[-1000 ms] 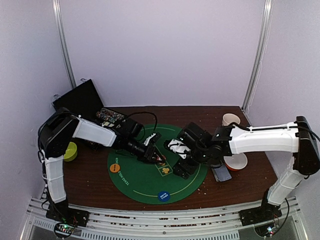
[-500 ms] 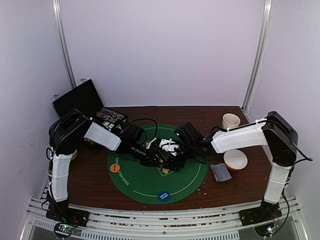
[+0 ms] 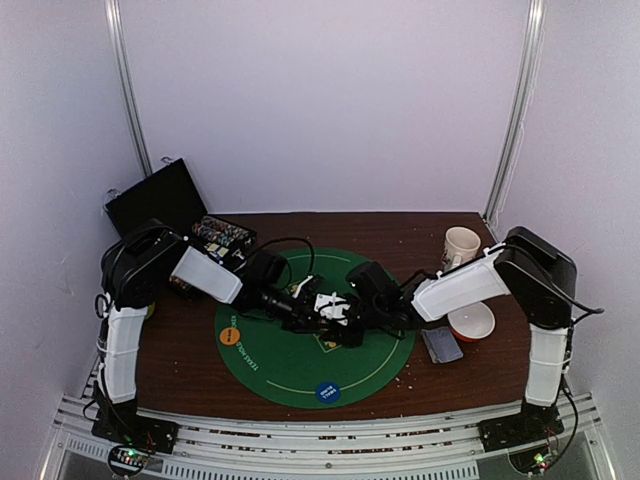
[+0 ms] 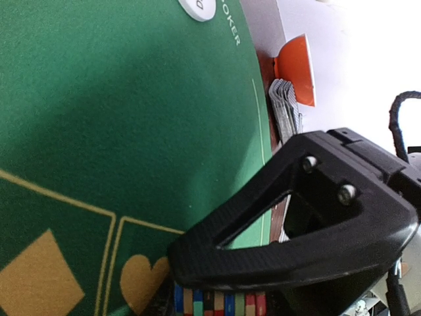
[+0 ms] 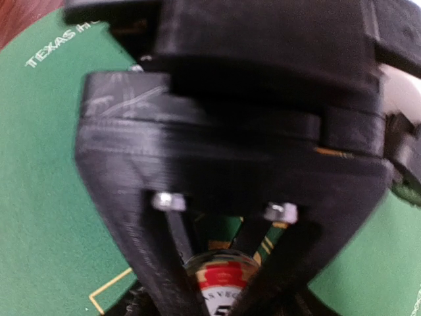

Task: Distribute texas hold em gaming equipment
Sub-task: Pass from the left arm to the right

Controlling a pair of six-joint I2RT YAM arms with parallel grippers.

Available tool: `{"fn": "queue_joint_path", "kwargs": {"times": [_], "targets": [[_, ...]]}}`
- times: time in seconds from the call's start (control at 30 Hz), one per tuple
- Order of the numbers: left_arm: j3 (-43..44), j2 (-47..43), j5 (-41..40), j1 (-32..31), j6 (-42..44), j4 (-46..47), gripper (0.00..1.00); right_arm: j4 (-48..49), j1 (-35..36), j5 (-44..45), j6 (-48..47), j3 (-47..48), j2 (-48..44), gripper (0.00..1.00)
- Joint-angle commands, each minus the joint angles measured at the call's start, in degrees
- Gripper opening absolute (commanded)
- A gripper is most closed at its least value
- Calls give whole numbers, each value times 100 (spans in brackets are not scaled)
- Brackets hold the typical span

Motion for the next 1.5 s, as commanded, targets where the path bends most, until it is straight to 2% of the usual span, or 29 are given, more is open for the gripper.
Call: {"fn": "queue_joint_path", "kwargs": {"times": [0.0,0.2,0.33,0.43,0.5,0.63,0.83,1.0,1.13,1.33,1.47], "targets": [[-96,263,-233,45,-2,24,0,138,-41,157,-100,41,208,49],[-96,276,-236,75,51,-6,0,-108,-46,367,-180,130,235,45],[-91,271,-227,112,79,-20,0,-424,-51,580,-202,264,212,23],[-148,213,-223,146,100,-15,1,-698,-47,658,-187,248,66,14],[-165,177,-105,156,151,2,7,-920,-45,665,-138,273,-8,8],[-94,77,-46,176,406,-205,27,-1467,-31,644,202,533,32,1],[-197,-104,-108,355,424,-196,48,-1767,-52,733,362,516,116,0],[-164,-156,-96,483,739,-521,55,-1969,-108,737,407,614,230,0],[-391,-403,-85,666,867,-582,56,-2291,-115,845,440,695,225,0],[-721,-1023,-516,1154,1406,-1218,56,-2881,-60,762,676,701,56,0],[-780,-1415,-807,1501,1721,-1606,56,-3159,96,556,869,385,-206,0]]}}
